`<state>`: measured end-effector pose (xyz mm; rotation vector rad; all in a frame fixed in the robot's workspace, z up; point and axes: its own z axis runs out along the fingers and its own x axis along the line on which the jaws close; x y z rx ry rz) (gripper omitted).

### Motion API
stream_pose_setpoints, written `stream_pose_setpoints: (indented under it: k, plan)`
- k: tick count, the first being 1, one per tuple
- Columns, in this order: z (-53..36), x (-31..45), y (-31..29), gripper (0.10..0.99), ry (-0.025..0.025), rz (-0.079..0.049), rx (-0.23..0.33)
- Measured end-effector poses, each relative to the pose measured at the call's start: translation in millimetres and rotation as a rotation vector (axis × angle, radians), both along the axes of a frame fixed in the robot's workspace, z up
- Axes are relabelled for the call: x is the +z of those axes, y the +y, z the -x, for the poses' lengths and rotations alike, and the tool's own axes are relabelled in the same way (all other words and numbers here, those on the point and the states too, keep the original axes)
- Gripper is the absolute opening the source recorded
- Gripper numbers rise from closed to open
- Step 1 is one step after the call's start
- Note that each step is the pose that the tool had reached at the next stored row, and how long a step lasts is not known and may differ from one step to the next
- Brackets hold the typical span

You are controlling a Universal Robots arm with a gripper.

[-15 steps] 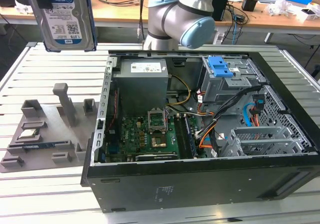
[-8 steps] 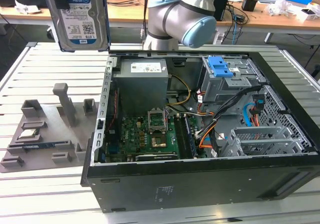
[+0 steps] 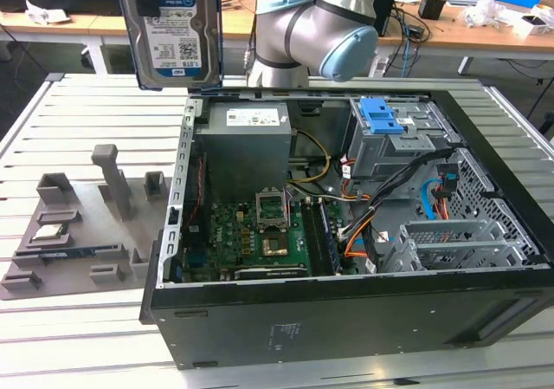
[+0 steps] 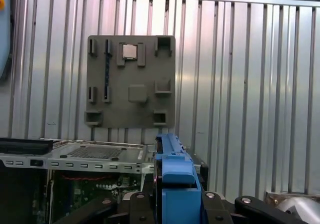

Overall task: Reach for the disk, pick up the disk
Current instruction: 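Pick up the disk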

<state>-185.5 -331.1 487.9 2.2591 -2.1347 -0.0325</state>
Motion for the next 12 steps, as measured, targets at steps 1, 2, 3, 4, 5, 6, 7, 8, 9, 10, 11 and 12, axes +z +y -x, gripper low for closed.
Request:
stream_pose_setpoints:
  k: [1, 2, 3, 4, 5, 6, 7, 8, 9, 10, 11, 12]
  plan:
    - [-5.4, 0.0, 0.1, 0.365, 0.0001, 0.000, 0.000]
    - [-11.9, 0.0, 0.2, 0.365, 0.0001, 0.000, 0.000]
    - [-18.8, -0.1, 0.1, 0.365, -0.0001, 0.000, 0.000]
    - [-25.3, 0.0, 0.2, 0.365, 0.0000, 0.000, 0.000]
    - [-35.9, -0.1, 0.2, 0.365, 0.0000, 0.000, 0.000]
    - [-43.3, 0.0, 0.2, 0.365, 0.0000, 0.000, 0.000]
    - [-51.1, 0.0, 0.2, 0.365, 0.0001, 0.000, 0.000]
    - [-55.2, 0.0, 0.2, 0.365, 0.0001, 0.000, 0.000]
    - [-58.9, 0.0, 0.2, 0.365, 0.0001, 0.000, 0.000]
    - [-63.7, 0.0, 0.3, 0.365, 0.0000, 0.000, 0.000]
    - [-67.1, 0.0, 0.4, 0.365, 0.0000, 0.000, 0.000]
    - [-70.9, 0.0, 0.5, 0.365, 0.0000, 0.000, 0.000]
